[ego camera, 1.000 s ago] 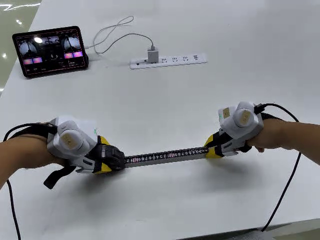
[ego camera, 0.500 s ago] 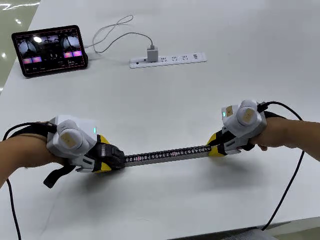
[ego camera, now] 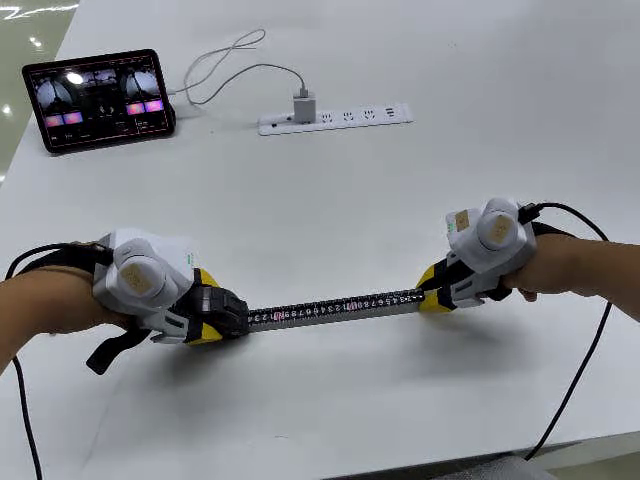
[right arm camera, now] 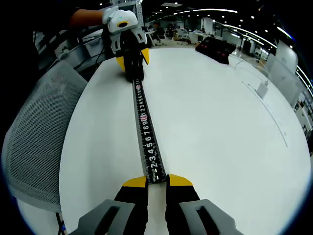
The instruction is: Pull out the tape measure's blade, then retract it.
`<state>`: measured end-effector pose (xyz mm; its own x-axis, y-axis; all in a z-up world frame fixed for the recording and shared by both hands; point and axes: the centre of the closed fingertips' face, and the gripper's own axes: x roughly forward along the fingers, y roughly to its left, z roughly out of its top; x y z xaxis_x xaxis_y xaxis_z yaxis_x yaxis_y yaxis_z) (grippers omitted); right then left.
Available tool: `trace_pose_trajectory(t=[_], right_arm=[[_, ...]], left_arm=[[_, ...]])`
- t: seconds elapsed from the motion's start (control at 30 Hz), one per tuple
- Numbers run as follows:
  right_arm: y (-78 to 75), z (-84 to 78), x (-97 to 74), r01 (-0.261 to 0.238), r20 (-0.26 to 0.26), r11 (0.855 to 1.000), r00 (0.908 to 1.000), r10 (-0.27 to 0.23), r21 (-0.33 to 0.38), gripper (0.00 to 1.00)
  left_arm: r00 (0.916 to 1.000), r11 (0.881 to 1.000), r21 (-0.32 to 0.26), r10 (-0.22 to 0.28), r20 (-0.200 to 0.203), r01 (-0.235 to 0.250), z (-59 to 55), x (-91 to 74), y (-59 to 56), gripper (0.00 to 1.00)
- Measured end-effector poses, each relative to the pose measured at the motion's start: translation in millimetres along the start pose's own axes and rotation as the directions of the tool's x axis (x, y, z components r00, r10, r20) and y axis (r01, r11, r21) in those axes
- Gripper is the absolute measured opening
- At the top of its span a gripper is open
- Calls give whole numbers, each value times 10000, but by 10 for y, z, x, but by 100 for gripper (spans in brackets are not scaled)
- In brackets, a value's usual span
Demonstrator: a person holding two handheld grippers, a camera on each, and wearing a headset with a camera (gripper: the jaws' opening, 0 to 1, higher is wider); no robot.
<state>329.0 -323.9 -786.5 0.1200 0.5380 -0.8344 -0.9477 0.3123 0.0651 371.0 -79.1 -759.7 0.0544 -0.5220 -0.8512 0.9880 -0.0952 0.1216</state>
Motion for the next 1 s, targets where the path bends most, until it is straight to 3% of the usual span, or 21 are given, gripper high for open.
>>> trace_pose_trajectory(t=[0.47,1.0], right_arm=[[-23,-10,17,-59,-468,9980,9989,30,-625,11],[-30,-18,30,-57,-669,9968,9978,3,-802,12]], left_arm=[[9999,10000,-79,-12,-106,12,-3,9,12,33],[9993,10000,-82,2,-373,-5,-42,3,24,34]])
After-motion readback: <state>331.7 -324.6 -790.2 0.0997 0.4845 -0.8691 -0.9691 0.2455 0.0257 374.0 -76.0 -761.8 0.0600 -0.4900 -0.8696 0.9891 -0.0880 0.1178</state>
